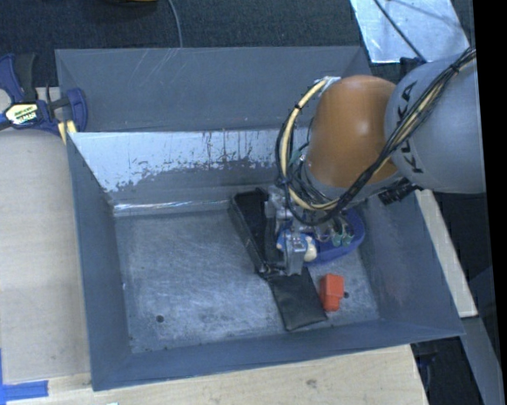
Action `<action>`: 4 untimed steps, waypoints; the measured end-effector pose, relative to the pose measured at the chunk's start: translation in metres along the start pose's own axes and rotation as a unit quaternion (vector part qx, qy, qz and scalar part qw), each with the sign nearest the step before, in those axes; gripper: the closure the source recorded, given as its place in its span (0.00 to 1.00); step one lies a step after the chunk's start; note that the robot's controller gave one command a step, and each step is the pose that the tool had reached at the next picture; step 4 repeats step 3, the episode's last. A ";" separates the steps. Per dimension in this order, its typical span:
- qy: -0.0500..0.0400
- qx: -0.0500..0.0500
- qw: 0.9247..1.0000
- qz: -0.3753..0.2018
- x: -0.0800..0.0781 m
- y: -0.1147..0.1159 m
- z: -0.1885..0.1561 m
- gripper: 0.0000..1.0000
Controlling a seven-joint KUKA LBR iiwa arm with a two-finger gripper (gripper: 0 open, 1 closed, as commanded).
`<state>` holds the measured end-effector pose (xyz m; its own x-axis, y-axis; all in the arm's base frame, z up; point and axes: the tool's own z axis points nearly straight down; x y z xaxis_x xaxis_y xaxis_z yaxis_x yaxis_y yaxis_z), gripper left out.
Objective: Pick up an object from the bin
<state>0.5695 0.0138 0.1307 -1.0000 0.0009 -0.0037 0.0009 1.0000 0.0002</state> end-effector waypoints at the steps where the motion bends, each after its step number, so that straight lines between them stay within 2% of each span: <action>1: -0.001 0.000 0.998 -0.070 -0.035 -0.079 0.060 0.00; 2: -0.006 0.000 0.997 -0.072 -0.039 -0.077 0.052 1.00; 3: -0.005 0.001 0.996 -0.086 -0.031 -0.057 -0.154 1.00; 4: -0.005 0.001 0.996 -0.086 -0.031 -0.057 -0.154 1.00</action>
Offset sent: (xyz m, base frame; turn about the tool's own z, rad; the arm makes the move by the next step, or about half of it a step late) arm 0.0332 -0.0765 -0.0607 -0.1454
